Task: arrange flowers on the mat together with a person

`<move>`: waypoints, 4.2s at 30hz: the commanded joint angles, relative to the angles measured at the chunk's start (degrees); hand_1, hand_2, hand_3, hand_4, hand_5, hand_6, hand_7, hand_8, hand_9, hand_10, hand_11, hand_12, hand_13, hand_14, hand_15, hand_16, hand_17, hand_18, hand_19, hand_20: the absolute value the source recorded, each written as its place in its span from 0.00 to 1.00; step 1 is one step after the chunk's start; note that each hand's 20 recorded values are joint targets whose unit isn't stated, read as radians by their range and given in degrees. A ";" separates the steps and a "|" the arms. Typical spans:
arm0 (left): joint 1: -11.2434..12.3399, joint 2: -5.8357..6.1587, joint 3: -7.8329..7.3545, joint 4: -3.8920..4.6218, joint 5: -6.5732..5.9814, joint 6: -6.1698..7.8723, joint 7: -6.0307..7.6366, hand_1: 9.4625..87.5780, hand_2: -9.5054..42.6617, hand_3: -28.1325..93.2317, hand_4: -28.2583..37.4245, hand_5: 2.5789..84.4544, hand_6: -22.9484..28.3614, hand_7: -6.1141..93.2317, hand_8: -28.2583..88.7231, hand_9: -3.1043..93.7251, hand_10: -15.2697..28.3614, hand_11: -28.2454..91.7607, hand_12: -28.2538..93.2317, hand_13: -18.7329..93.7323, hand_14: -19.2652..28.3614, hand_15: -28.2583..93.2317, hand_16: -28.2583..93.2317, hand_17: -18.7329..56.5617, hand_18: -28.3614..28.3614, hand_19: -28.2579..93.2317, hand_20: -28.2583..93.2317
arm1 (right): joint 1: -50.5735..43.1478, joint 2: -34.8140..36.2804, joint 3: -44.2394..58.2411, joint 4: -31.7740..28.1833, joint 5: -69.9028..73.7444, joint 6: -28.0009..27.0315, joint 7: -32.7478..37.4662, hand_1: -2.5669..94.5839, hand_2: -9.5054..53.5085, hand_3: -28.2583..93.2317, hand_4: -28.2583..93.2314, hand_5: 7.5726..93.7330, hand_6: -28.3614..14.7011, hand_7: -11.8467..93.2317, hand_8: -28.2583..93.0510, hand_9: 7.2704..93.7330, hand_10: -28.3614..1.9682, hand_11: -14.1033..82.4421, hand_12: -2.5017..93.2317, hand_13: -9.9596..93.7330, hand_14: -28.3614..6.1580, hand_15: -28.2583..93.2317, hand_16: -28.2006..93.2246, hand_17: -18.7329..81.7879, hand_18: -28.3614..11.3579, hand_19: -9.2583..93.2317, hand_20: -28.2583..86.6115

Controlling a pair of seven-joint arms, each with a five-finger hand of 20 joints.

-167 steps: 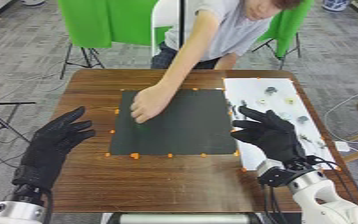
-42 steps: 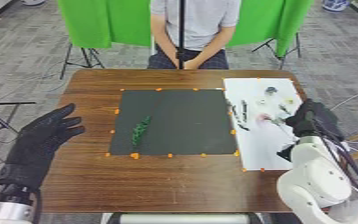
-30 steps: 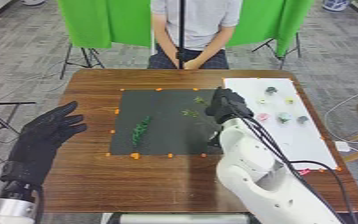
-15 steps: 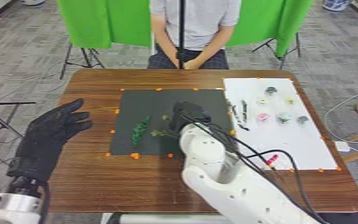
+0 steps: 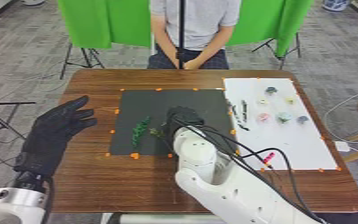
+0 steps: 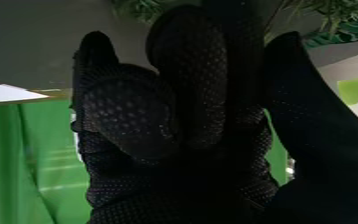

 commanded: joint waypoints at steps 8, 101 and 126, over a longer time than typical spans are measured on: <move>1.25 -0.19 -0.16 0.04 -0.02 0.19 -0.76 0.16 0.29 0.87 0.00 0.45 0.65 0.21 0.16 0.41 0.84 0.46 0.31 0.39 1.00 0.68 0.14 0.12 0.95 0.66 0.25 | 1.99 0.73 -2.01 -1.65 -2.01 4.11 1.30 0.40 0.19 0.75 0.06 0.98 0.66 0.27 0.14 1.00 0.52 0.53 0.23 0.96 0.57 0.74 0.39 0.64 0.17 1.00 0.17; 11.26 -2.10 -3.20 0.01 -2.72 1.72 11.61 0.09 0.27 0.87 0.00 0.38 0.56 0.21 0.15 0.42 0.80 0.44 0.32 0.40 0.99 0.66 0.16 0.13 0.93 0.63 0.30 | -47.85 9.03 51.27 -26.05 84.80 29.69 -47.61 0.16 0.37 0.83 0.01 0.47 0.56 0.22 0.15 0.50 0.20 0.34 0.18 0.51 0.18 0.68 0.30 0.28 0.09 0.63 0.36; 11.99 -1.67 -2.92 -0.26 -3.15 2.68 12.29 0.10 0.27 0.87 0.00 0.39 0.56 0.21 0.15 0.42 0.81 0.45 0.32 0.40 0.99 0.66 0.15 0.13 0.93 0.63 0.30 | -47.36 9.69 51.83 -26.38 81.20 31.59 -48.04 0.17 0.37 0.83 0.02 0.47 0.56 0.23 0.15 0.51 0.20 0.34 0.18 0.51 0.18 0.69 0.30 0.29 0.09 0.64 0.37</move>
